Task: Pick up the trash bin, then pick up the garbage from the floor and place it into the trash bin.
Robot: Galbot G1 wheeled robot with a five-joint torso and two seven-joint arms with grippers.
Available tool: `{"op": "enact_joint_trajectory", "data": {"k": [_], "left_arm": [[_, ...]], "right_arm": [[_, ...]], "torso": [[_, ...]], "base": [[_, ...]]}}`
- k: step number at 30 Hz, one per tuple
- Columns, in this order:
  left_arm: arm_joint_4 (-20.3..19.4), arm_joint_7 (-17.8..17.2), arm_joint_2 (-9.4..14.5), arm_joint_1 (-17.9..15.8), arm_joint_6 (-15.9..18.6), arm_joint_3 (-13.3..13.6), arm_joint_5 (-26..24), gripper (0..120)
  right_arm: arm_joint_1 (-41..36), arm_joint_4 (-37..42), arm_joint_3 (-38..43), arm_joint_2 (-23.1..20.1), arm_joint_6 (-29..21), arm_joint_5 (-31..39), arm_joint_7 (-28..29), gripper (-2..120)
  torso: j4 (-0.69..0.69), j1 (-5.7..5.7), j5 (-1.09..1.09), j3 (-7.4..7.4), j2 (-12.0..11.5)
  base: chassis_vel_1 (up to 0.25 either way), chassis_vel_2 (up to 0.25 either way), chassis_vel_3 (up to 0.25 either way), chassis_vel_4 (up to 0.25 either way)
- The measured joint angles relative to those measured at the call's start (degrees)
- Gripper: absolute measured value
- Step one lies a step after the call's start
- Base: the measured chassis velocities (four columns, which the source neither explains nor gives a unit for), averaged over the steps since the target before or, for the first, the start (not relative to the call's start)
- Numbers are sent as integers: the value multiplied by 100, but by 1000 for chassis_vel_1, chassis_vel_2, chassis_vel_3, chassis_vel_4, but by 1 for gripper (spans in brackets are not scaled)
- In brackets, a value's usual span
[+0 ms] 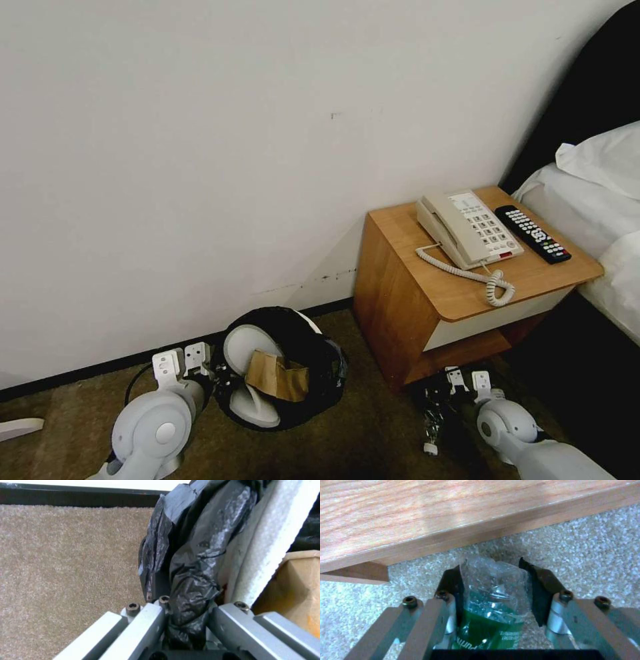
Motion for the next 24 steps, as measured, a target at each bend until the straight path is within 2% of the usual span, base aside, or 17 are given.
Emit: {"op": "enact_joint_trajectory", "data": {"k": [5,8,10,11,13,16,18,19,24], "left_arm": [[2,1,0,-3,-1,5,0,0],[24,7,-4,-15,-3,16,8,0],[25,8,-11,-29,-4,28,11,0],[25,8,-11,-29,-4,28,11,0],[25,9,-11,-31,-4,28,12,0],[25,9,-10,-27,-4,27,12,0],[18,9,-7,-9,-5,19,14,0],[18,9,-7,-9,-5,19,14,0],[4,9,-7,-12,-5,18,18,0]], "right_arm": [[-9,-15,44,12,5,-4,19,36],[-35,10,111,7,7,23,85,43],[-40,19,110,-11,6,34,91,54],[-40,19,110,-11,6,34,91,54],[-39,23,98,-8,-4,35,90,64],[-37,27,88,-3,-6,35,89,66],[-39,61,82,-2,-14,38,91,55],[-39,61,82,-2,-14,38,91,55],[-62,157,71,-41,-37,133,142,36]], "torso": [[0,0,0,0,0],[0,0,0,0,0],[0,0,0,0,0],[0,0,0,0,0],[0,0,0,0,0],[0,0,0,0,0],[0,0,0,0,0],[0,0,0,0,0],[0,0,0,0,0]], "base": [[0,0,0,0],[0,0,0,0],[0,0,0,0],[0,0,0,0],[0,0,0,0],[0,0,0,0],[0,0,0,0],[0,0,0,0],[0,0,0,0]]}}
